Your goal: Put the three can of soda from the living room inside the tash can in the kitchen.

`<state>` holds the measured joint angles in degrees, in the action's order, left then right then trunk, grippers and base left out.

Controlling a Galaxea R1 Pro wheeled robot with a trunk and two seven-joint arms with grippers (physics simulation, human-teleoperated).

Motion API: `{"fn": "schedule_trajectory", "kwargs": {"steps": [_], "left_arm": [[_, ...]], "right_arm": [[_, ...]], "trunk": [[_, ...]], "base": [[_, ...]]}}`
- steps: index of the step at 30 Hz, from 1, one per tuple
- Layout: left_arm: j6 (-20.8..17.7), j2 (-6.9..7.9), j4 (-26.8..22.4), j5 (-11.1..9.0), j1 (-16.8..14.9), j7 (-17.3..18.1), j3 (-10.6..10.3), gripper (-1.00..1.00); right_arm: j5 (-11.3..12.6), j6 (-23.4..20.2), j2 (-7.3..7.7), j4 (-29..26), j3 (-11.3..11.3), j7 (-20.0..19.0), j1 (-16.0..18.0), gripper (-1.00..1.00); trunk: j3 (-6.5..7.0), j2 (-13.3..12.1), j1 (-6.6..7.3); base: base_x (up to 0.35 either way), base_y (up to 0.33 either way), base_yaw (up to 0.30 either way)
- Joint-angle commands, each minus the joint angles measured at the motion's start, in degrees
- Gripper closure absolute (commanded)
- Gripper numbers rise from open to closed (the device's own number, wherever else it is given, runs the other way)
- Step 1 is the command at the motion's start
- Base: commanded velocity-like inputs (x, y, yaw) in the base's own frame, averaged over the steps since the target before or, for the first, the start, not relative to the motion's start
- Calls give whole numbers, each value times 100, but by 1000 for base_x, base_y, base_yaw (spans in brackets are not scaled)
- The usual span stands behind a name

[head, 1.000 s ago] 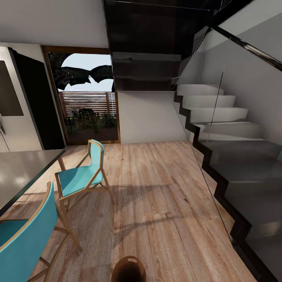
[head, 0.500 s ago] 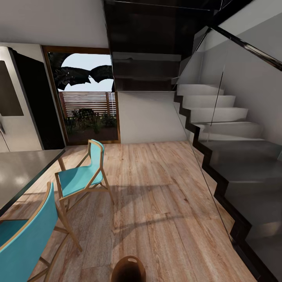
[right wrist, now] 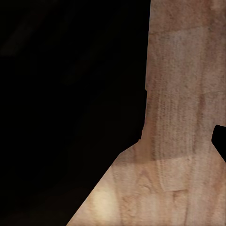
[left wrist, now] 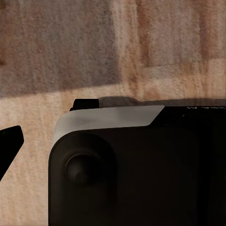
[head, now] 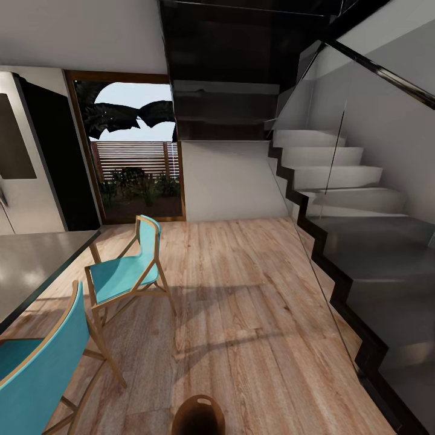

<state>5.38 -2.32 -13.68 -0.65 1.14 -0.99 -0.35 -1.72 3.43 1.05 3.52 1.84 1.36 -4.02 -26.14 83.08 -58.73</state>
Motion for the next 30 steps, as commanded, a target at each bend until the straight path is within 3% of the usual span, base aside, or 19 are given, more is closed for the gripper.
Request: {"fn": "schedule_trajectory", "kwargs": {"steps": [1, 30], "left_arm": [[0, 0, 0, 0, 0, 0, 0, -100], [0, 0, 0, 0, 0, 0, 0, -100]], "right_arm": [[0, 0, 0, 0, 0, 0, 0, -100], [0, 0, 0, 0, 0, 0, 0, -100]], "trunk": [[0, 0, 0], [0, 0, 0]], "base": [[0, 0, 0], [0, 0, 0]]}}
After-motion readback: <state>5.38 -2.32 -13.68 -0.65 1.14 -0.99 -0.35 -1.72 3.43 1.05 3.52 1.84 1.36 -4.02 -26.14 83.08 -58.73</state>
